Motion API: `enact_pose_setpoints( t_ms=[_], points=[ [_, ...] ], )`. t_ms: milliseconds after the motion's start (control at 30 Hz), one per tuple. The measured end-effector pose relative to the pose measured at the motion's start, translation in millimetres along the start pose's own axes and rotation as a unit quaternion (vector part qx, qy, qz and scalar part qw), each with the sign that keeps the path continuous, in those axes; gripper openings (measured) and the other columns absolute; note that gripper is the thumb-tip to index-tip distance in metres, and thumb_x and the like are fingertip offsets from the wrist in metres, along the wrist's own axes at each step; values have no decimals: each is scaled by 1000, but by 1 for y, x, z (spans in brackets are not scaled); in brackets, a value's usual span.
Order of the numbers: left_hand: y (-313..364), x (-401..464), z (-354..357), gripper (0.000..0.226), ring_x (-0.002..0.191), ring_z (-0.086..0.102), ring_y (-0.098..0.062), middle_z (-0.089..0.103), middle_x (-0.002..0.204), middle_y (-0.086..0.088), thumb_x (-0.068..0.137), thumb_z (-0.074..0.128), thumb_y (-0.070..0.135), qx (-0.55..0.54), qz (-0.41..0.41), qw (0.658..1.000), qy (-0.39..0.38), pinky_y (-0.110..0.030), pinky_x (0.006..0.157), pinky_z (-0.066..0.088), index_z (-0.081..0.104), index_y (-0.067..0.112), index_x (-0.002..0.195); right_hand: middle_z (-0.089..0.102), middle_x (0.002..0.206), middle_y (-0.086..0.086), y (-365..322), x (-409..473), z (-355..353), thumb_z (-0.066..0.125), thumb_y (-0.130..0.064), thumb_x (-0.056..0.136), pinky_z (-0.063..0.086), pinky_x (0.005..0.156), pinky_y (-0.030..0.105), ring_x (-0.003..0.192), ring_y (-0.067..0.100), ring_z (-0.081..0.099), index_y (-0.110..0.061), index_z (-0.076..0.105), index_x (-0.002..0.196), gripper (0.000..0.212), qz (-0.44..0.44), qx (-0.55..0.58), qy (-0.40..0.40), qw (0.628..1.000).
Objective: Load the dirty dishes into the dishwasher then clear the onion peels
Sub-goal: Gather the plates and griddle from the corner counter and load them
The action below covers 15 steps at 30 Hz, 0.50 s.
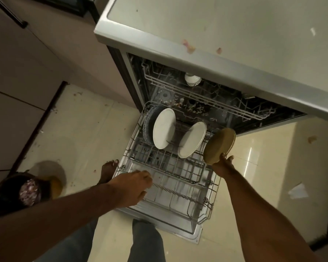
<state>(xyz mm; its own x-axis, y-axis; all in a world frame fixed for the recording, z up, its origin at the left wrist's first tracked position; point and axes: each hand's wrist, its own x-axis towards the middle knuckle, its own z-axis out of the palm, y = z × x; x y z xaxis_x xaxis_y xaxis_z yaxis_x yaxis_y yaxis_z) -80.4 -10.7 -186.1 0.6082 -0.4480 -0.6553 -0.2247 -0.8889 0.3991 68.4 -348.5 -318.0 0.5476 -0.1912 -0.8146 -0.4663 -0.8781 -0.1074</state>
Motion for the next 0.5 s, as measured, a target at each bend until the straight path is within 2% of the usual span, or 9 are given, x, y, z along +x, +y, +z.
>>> enact_pose_setpoints(
  t_ms=[133, 267, 367, 400, 500],
  points=[
    [11, -13, -18, 36, 129, 52, -15, 45, 147, 2, 105, 49, 32, 24, 1, 1000, 3, -34, 103, 48, 51, 20, 139, 17, 166, 25, -1, -40, 2, 60, -19, 98, 25, 123, 49, 151, 43, 23, -16, 22, 163, 76, -16, 30, 3, 999],
    [32, -34, -48, 37, 129, 53, -20, 45, 145, 0, 105, 49, 28, 56, 1, 998, 27, -38, 101, 51, 48, 18, 141, -7, 171, 20, -16, -109, 4, 57, -15, 99, 42, 115, 42, 147, 45, 38, -18, 17, 166, 78, -80, 57, 37, 994],
    [41, -50, -69, 53, 137, 48, -26, 34, 159, -6, 103, 52, 25, 54, -19, 993, 100, -39, 106, 49, 35, 14, 152, 7, 170, 23, -35, -159, 4, 57, -13, 99, 52, 101, 40, 139, 48, 47, -21, 14, 166, 81, -154, 63, 76, 983],
    [43, -58, -76, 59, 142, 44, -28, 28, 164, -7, 102, 52, 25, 49, -31, 990, 132, -40, 110, 46, 30, 13, 156, 7, 170, 23, -43, -175, 1, 58, -13, 98, 51, 103, 41, 141, 48, 44, -23, 14, 166, 81, -185, 54, 89, 977],
    [41, -81, -98, 78, 154, 26, -33, 9, 172, -10, 101, 56, 28, 48, -83, 977, 189, -46, 121, 35, 13, 12, 164, -12, 171, 19, -67, -213, -11, 60, -13, 100, 38, 118, 44, 153, 44, 26, -20, 18, 165, 78, -249, 10, 117, 961]
  ],
)
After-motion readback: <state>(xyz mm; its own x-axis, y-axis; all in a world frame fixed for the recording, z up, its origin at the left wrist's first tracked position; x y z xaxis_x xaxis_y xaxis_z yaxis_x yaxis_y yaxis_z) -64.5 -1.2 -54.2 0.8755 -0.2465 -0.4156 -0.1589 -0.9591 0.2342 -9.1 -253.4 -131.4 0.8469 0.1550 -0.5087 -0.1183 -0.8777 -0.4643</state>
